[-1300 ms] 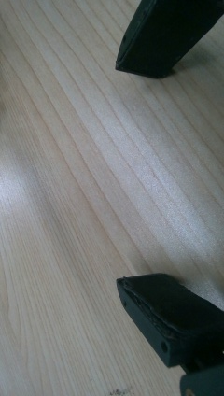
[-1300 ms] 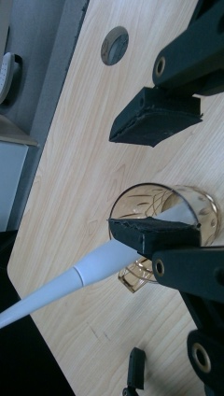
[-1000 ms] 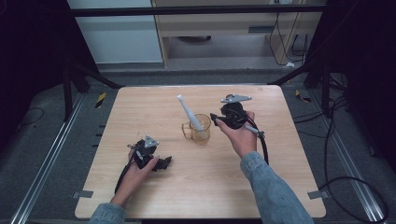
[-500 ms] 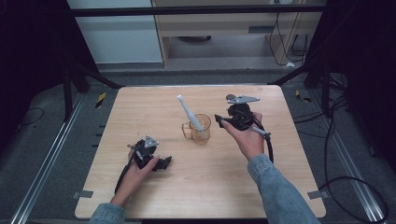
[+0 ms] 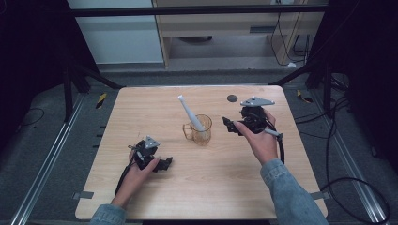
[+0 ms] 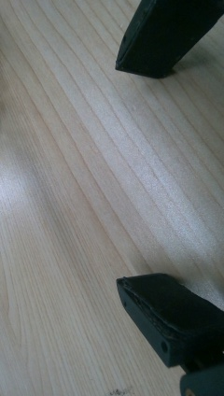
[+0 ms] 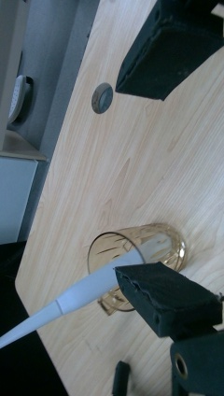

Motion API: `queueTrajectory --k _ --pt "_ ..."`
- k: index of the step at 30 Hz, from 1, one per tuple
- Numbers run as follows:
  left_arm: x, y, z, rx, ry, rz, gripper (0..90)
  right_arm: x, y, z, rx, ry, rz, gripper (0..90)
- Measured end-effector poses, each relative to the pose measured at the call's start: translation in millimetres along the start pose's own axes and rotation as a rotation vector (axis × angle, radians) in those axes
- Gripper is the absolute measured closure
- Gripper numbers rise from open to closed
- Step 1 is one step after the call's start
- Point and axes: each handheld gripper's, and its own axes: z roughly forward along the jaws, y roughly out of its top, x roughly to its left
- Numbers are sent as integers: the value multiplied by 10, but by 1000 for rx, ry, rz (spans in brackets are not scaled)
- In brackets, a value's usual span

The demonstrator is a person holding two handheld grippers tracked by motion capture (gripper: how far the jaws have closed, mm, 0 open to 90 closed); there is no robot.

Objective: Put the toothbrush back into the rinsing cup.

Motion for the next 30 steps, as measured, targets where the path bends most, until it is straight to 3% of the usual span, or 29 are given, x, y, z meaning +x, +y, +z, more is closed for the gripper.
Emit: queueTrajectory --k 7,17,30 --pt "-1 0 1 -1 0 -1 0 -136 -132 -113 16 -26 -6 97" --pt "1 0 -1 1 0 1 0 -344 -367 -259 20 -102 -29 110" --pt "1 0 0 1 0 1 0 -551 -735 -299 63 -154 -2 107"
